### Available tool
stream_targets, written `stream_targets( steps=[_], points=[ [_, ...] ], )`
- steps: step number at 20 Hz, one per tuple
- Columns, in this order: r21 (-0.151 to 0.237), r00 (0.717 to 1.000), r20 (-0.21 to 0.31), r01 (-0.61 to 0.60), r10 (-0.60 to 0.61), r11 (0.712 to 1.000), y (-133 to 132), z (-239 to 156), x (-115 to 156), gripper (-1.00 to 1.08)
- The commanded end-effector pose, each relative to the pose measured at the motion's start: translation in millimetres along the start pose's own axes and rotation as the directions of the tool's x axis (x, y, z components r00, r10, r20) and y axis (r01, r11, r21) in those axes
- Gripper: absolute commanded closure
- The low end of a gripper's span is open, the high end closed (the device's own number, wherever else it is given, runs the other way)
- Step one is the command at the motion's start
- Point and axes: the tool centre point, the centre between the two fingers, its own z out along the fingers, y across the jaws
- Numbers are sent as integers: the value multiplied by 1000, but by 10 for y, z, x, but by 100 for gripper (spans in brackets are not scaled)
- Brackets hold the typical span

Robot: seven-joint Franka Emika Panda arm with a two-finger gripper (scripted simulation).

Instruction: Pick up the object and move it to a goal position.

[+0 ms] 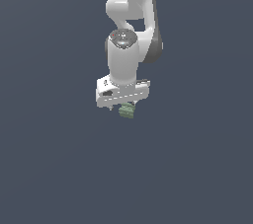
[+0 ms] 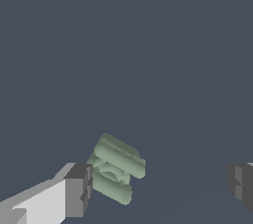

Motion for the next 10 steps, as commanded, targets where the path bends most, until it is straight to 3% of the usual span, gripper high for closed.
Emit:
stream_targets(
  steps=[1, 10],
  points=[
    [1, 998, 1, 68, -68, 998, -18, 48, -32, -92],
    [9, 951, 3, 310, -310, 951, -90, 213, -149, -92]
  ],
)
